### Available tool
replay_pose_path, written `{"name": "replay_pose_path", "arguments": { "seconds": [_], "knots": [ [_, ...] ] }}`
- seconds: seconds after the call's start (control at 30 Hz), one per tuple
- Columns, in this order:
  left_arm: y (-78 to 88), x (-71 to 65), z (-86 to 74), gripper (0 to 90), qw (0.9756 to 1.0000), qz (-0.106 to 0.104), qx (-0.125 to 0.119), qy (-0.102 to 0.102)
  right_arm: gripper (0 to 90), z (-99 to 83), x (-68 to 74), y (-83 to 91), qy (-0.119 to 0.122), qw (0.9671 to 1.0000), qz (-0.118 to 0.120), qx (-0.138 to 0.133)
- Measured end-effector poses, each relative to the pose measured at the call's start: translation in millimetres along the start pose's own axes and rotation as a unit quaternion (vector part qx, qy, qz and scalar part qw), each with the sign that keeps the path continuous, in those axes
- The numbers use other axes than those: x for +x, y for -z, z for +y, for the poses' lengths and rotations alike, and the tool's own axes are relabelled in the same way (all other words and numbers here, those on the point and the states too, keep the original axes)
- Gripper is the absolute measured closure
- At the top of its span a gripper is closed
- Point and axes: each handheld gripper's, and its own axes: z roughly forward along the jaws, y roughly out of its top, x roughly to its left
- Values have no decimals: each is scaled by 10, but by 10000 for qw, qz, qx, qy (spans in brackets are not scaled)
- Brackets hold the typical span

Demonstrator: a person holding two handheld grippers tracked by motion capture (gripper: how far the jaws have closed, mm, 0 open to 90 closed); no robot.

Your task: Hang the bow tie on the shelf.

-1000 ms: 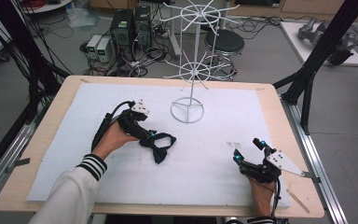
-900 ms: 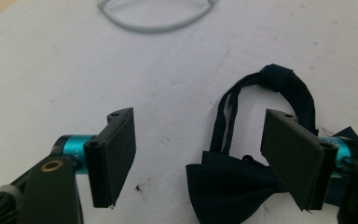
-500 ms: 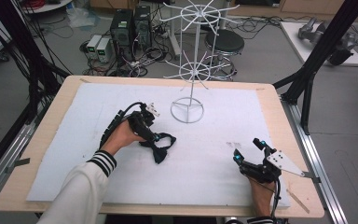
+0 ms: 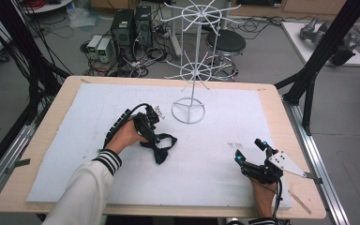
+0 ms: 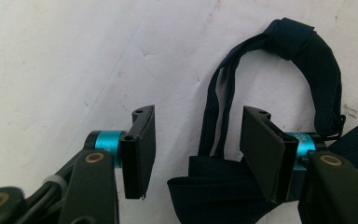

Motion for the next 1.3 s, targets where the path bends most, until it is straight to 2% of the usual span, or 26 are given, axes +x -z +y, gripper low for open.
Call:
{"name": "replay_pose_path", "arguments": {
  "seconds": [0.07, 0.13, 0.23, 0.4, 0.5, 0.53, 0.57, 0.6, 0.77, 1.07, 1.13, 1.17, 1.23, 1.27, 1.3],
  "knots": [
    [-7, -2, 3, 472, 10000, -35, 37, 5, 101, 0, 0, 0, -5, 10000, 1, 0],
    [-29, -5, 25, 502, 9997, -28, 231, -57, 101, 0, -4, -2, 22, 10000, -6, -14],
    [-38, -15, 37, 531, 9996, -45, 267, -29, 101, 0, 2, -3, 10, 10000, -5, -14],
    [-68, -35, 56, 658, 9992, -122, 358, -115, 101, -1, -3, 2, -10, 10000, -2, -11],
    [-64, -49, 60, 703, 9992, -185, 365, -39, 101, 0, -3, 2, -13, 10000, -1, -10],
    [-60, -51, 60, 764, 9990, -193, 389, -62, 101, -1, -5, 1, -14, 10000, -5, -21],
    [-60, -55, 59, 764, 9990, -213, 384, -45, 101, -1, -5, 1, -14, 10000, -5, -21],
    [-57, -59, 60, 825, 9990, -206, 399, -28, 101, 0, -4, 1, -20, 10000, -1, -23],
    [-38, -59, 53, 881, 9989, -271, 395, 11, 101, 0, -7, 0, -10, 10000, -13, -40],
    [19, -54, 10, 884, 9994, -295, 186, 25, 101, -1, -7, 0, 2, 10000, -9, -42],
    [54, -49, -8, 883, 9995, -326, -9, 54, 101, -1, -4, 1, -15, 10000, -9, -31],
    [54, -49, -8, 883, 9995, -326, -9, 54, 101, -1, -7, 0, 3, 10000, -10, -41],
    [119, -44, -27, 883, 9991, -339, -245, -23, 101, -1, -4, 1, -7, 10000, -16, -27],
    [119, -44, -27, 883, 9991, -339, -245, -23, 101, -1, -4, 1, -11, 10000, -14, -30],
    [158, -44, -36, 883, 9988, -314, -363, -54, 101, -1, -2, 2, -14, 10000, -15, -22]
  ]
}}
